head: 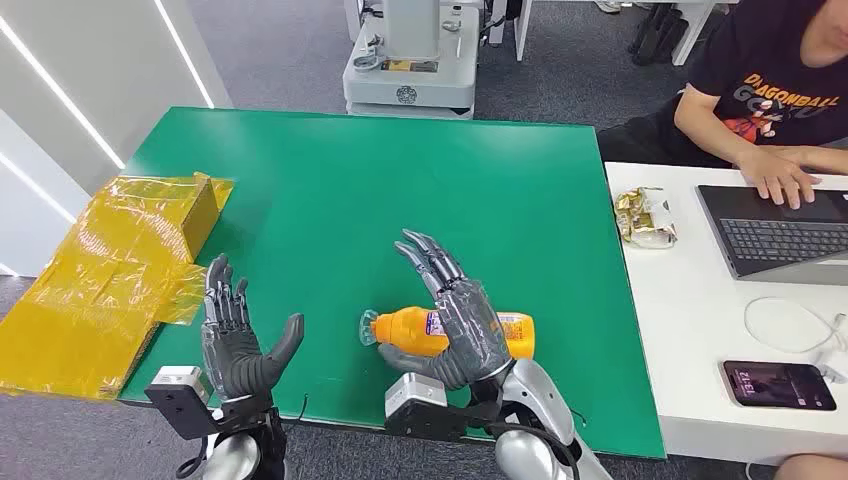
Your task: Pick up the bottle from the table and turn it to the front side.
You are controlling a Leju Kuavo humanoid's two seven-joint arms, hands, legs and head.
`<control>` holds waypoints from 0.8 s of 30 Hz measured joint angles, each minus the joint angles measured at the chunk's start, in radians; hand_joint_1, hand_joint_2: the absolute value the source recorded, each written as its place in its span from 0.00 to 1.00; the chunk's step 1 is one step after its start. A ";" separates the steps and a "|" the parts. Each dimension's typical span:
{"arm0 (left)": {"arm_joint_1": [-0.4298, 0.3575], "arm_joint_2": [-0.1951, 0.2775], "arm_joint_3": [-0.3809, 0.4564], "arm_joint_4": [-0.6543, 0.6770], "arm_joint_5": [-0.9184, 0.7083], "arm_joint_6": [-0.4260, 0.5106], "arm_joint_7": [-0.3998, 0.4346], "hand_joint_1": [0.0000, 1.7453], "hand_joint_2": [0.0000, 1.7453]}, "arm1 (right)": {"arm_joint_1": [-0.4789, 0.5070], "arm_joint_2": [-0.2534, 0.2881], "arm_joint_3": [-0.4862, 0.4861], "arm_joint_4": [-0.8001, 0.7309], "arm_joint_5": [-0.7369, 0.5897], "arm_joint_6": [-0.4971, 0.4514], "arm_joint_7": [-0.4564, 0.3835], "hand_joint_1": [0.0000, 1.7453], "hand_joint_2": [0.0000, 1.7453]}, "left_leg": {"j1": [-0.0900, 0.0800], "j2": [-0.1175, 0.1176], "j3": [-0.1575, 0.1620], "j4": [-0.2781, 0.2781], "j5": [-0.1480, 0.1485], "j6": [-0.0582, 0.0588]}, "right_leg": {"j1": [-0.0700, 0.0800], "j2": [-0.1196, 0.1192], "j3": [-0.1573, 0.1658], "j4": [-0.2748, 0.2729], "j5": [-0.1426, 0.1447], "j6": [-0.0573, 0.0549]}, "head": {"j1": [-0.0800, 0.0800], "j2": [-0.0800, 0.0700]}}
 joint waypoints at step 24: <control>-0.032 -0.005 -0.029 0.003 -0.006 -0.048 0.033 0.00 1.00 | -0.129 -0.150 -0.023 0.265 -0.031 0.256 0.115 0.00 1.00 | 0.000 -0.001 0.000 0.000 0.000 0.000 | 0.000 -0.001 0.000 0.000 0.000 0.000 | 0.000 0.000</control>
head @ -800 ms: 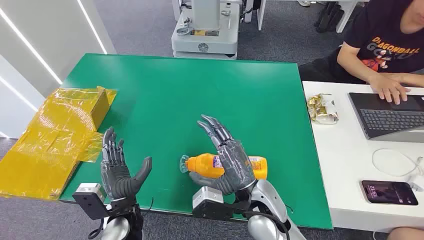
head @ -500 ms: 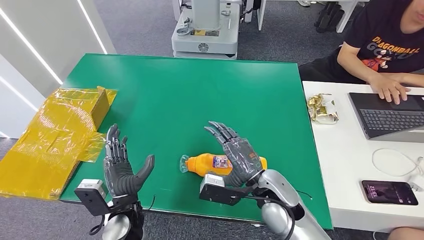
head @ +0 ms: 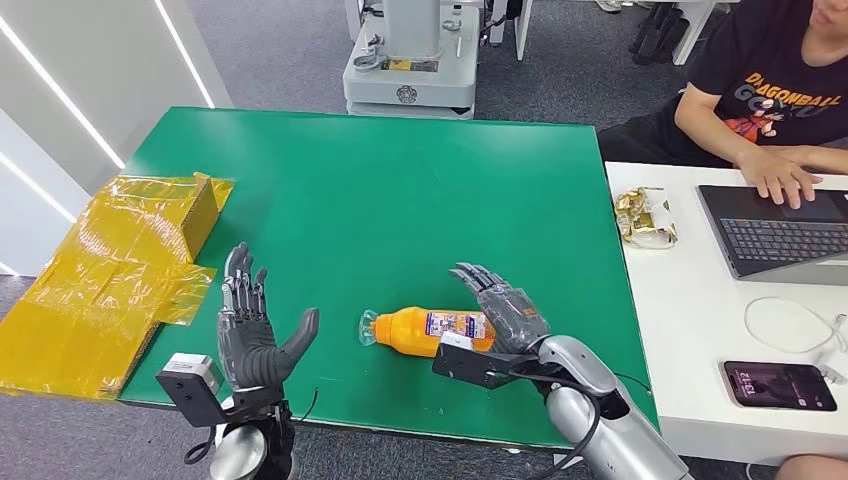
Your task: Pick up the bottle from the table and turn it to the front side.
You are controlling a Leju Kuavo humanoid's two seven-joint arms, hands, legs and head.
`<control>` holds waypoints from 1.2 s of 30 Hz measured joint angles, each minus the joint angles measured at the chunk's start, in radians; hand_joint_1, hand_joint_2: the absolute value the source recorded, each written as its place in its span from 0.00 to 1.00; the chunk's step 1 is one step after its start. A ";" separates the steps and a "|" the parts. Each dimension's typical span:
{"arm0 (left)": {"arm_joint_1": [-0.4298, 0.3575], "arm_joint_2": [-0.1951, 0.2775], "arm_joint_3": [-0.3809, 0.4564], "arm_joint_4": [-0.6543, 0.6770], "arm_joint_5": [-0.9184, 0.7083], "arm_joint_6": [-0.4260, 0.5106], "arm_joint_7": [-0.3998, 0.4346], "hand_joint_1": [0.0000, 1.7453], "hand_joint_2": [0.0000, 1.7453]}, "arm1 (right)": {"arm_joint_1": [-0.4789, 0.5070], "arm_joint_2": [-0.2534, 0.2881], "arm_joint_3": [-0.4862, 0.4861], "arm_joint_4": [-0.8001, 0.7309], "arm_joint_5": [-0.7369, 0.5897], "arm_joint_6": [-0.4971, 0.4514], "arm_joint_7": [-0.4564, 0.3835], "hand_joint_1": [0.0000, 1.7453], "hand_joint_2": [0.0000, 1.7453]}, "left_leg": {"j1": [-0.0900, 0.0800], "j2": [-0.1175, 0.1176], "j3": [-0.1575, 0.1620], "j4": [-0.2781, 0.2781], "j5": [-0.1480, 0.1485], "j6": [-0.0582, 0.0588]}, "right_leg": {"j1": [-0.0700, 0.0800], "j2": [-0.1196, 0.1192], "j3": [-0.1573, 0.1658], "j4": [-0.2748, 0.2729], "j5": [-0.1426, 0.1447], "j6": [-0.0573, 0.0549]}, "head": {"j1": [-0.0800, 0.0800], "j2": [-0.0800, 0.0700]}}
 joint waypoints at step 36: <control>-0.057 -0.018 -0.015 0.054 0.006 -0.064 0.028 0.00 1.00 | 0.072 0.005 -0.132 0.150 0.070 -0.002 0.047 0.76 1.00 | 0.000 0.000 0.000 0.000 0.000 0.000 | 0.000 0.000 0.000 0.000 0.000 0.000 | 0.000 0.000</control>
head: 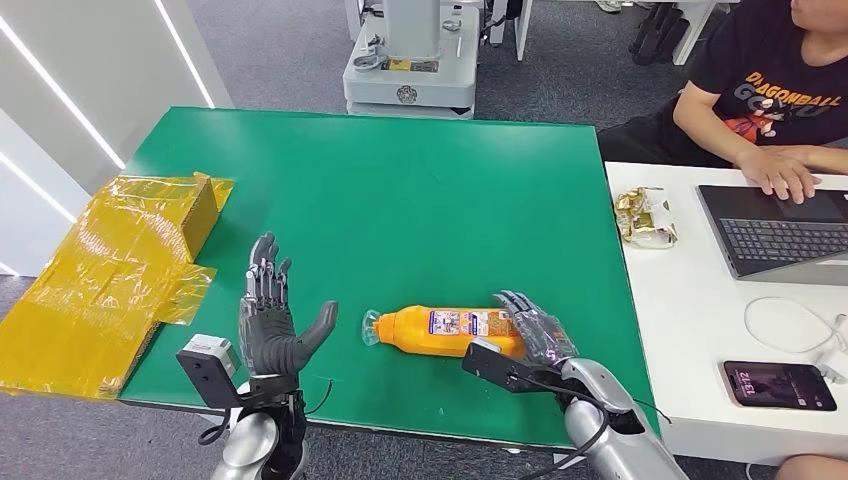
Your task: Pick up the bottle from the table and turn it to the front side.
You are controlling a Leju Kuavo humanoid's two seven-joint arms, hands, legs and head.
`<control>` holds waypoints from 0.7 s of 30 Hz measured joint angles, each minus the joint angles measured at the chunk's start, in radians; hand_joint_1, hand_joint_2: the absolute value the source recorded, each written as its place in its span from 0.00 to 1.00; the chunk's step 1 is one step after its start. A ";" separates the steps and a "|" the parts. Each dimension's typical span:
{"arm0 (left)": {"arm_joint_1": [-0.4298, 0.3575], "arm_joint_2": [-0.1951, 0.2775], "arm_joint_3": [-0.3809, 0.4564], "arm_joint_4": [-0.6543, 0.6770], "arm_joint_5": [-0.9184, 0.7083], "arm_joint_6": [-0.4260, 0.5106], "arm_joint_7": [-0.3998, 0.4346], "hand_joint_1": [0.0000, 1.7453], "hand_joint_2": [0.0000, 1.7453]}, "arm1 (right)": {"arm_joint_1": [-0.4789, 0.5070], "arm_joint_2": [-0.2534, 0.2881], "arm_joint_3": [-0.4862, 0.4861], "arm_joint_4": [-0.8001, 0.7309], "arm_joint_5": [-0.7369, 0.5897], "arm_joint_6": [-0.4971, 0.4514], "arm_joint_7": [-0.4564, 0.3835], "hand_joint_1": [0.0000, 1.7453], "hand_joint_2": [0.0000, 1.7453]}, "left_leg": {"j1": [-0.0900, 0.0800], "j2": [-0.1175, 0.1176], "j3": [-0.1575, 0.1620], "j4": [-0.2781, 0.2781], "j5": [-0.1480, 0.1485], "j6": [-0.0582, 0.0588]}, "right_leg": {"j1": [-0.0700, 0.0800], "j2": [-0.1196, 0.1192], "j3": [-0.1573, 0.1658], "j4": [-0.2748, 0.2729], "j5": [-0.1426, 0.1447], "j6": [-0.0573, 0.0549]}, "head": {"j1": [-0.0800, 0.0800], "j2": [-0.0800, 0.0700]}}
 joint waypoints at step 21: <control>0.000 -0.001 -0.007 0.016 -0.002 0.007 0.000 0.00 1.00 | 0.004 0.011 -0.023 0.005 0.044 -0.024 -0.049 0.00 1.00 | 0.000 0.000 0.000 0.000 0.000 0.000 | 0.000 0.000 0.000 0.000 0.000 0.000 | 0.000 0.000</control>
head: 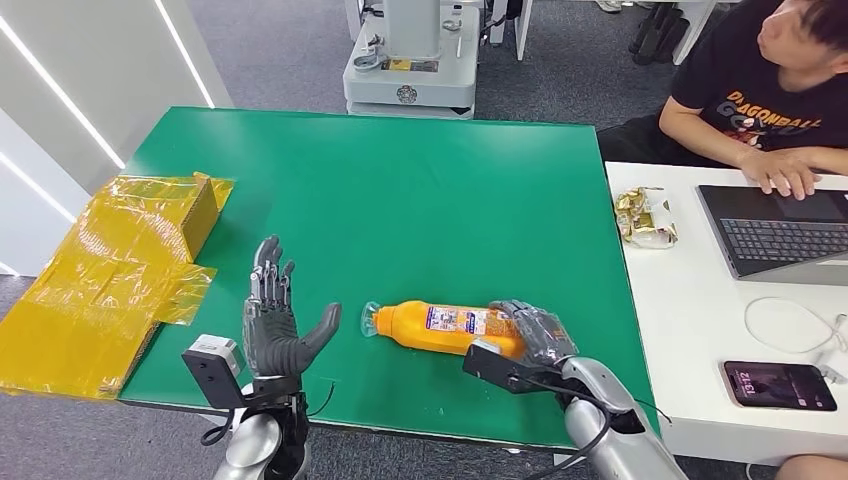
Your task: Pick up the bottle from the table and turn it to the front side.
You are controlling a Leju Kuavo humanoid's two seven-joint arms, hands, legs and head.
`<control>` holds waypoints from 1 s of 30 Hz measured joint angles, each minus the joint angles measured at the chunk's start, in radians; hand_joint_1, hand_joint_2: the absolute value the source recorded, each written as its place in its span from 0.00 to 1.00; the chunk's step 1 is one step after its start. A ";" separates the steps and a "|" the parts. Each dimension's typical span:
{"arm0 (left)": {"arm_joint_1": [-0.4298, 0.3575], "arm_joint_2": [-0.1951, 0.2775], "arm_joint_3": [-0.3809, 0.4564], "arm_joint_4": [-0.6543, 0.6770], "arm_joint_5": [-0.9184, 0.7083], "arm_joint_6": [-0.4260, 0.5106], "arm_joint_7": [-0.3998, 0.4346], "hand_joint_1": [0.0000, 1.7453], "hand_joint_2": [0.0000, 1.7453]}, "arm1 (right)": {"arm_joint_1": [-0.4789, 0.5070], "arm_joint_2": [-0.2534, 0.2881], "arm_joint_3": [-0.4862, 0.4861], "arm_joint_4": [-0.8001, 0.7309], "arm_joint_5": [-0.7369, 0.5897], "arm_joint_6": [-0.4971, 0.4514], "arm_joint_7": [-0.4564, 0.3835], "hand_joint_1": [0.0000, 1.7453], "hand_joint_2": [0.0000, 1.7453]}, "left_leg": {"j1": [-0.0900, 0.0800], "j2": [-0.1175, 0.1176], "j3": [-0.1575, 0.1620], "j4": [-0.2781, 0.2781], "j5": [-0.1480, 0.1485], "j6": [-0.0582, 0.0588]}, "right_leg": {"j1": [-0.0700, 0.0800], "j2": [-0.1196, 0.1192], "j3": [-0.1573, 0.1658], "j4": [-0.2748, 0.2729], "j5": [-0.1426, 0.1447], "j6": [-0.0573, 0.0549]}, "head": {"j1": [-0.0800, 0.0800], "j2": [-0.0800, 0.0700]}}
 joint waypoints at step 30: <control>-0.021 -0.005 -0.014 0.030 0.005 -0.004 -0.004 0.00 1.00 | -0.375 0.059 0.168 0.282 -0.002 0.178 -0.102 0.00 1.00 | 0.000 -0.001 -0.001 0.000 0.001 0.001 | 0.000 -0.001 0.000 0.000 0.001 0.000 | 0.000 0.000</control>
